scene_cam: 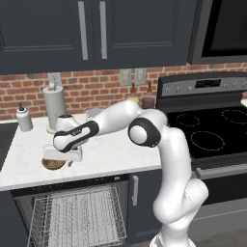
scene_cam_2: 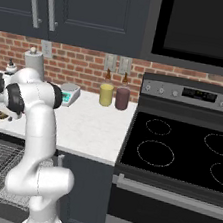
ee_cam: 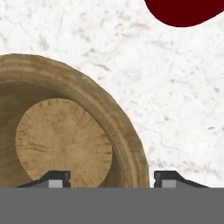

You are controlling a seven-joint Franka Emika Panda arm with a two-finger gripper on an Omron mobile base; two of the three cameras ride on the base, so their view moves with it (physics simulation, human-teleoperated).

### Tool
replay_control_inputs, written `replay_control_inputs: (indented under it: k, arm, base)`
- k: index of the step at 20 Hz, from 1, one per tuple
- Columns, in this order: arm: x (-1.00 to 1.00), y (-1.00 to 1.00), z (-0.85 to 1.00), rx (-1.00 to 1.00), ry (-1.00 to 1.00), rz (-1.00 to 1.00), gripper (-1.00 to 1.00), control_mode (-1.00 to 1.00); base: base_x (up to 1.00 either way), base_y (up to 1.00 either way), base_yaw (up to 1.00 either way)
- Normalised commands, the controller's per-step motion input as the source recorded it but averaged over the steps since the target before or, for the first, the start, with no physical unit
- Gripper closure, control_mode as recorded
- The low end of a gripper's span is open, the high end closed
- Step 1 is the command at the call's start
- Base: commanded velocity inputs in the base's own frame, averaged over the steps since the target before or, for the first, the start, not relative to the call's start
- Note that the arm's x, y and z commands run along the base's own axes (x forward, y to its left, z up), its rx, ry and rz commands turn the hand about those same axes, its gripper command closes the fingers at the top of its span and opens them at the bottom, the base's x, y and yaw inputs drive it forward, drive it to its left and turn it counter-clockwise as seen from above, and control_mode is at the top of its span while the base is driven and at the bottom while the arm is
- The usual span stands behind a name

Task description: Pick up the cup and bowl from the counter, place them in the dishwasher, and close the dishwasher door.

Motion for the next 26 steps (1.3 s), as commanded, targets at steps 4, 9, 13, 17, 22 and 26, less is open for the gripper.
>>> replay_control_inputs:
  k: [4, 9, 13, 17, 22, 26]
  arm:
    - [0.00, 0.00, 0.00, 0.00, 0.00, 0.00, 1.00, -1.00]
    - [-0.12, 0.00, 0.00, 0.00, 0.00, 0.00, 1.00, -1.00]
    - [-0.59, -0.02, 0.00, 0.02, -0.05, 0.00, 1.00, -1.00]
    - [-1.00, -0.19, 0.12, 0.13, -0.28, 0.00, 1.00, -1.00]
    - [-1.00, -0.19, 0.33, 0.15, -0.39, 0.00, 1.00, -1.00]
    - [-0.95, -0.07, 0.50, 0.06, -0.33, 0.00, 1.00, -1.00]
  base:
    - [0.00, 0.00, 0.00]
    - [0.00, 0.00, 0.00]
    - [0.00, 0.00, 0.00]
    - [0.00, 0.00, 0.00]
    - [0.00, 0.00, 0.00]
    - [0.00, 0.00, 0.00]
